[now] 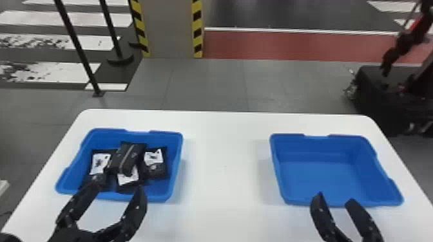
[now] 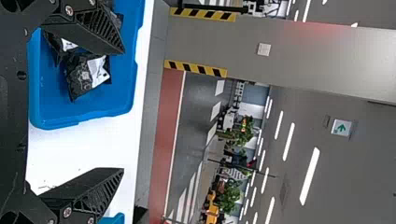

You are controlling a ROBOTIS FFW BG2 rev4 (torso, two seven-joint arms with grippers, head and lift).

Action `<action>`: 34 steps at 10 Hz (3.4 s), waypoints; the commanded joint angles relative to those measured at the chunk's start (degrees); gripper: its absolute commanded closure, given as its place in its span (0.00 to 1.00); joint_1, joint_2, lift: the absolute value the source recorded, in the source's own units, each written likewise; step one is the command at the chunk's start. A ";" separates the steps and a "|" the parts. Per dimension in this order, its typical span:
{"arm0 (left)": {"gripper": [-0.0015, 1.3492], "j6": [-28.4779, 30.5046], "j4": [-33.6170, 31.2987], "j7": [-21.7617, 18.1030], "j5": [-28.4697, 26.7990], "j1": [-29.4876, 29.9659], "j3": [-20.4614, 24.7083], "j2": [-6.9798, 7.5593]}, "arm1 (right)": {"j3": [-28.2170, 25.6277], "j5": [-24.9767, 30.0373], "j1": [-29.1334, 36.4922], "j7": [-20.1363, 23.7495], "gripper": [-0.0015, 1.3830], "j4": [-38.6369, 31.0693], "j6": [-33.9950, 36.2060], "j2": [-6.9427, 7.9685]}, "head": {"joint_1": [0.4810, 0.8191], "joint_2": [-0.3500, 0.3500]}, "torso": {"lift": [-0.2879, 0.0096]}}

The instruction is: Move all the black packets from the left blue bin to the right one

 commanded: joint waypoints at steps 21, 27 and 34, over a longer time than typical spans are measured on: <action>0.11 19.91 7.45 -1.93 -5.98 -13.29 8.44 1.22 | 1.31 -1.90 -0.55 0.29 0.29 0.02 0.00 0.14 | 0.63 0.68 | 0.60; 0.11 24.12 26.58 -5.10 -11.87 -32.83 8.00 4.64 | 1.75 -2.25 -0.55 0.55 0.29 0.16 0.00 0.14 | 0.63 0.75 | 0.60; 0.37 31.30 41.20 -11.86 -15.91 -46.33 5.10 7.28 | 1.93 -2.78 -0.83 1.17 0.29 0.73 0.00 0.14 | 0.63 0.74 | 0.60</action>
